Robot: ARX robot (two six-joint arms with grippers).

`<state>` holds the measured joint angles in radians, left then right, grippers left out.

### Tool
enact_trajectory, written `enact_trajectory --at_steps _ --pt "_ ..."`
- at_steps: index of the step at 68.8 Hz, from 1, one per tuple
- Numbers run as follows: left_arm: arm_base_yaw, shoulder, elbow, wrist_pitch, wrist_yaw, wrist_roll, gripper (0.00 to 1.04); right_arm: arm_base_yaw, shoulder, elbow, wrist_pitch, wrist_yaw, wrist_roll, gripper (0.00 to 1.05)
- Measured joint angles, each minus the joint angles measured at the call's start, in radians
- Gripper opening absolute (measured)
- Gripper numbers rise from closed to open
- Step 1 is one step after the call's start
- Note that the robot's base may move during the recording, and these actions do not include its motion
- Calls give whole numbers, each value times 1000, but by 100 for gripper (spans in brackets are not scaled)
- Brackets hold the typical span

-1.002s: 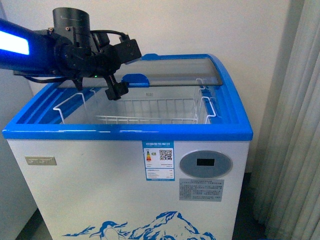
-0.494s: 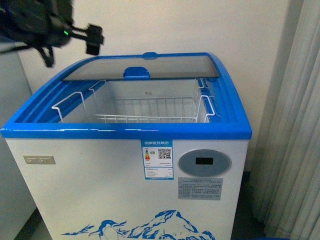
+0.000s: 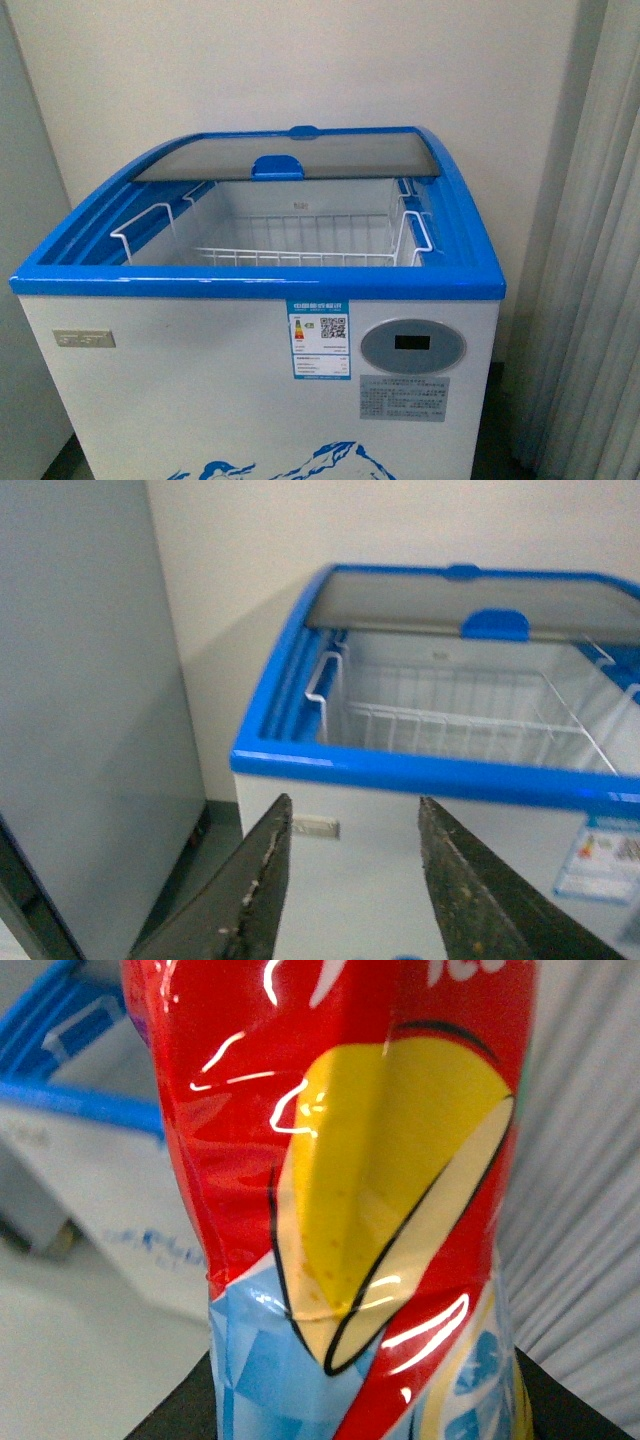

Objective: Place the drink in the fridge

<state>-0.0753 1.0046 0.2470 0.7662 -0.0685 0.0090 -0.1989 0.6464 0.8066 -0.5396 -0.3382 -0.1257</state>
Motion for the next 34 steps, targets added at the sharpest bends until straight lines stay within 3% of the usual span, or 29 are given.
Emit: enact_trajectory --at_steps 8,16,26,34 --pt "51 -44 -58 -16 60 0 20 40 231 59 87 -11 -291 41" --pt "71 -110 -89 -31 62 -5 2 102 488 163 240 75 -552 41" --pt "72 -173 -124 -63 69 -6 3 219 790 364 276 143 -901 41" --pt "72 -233 -150 -97 69 -6 3 304 990 549 286 201 -1089 41"
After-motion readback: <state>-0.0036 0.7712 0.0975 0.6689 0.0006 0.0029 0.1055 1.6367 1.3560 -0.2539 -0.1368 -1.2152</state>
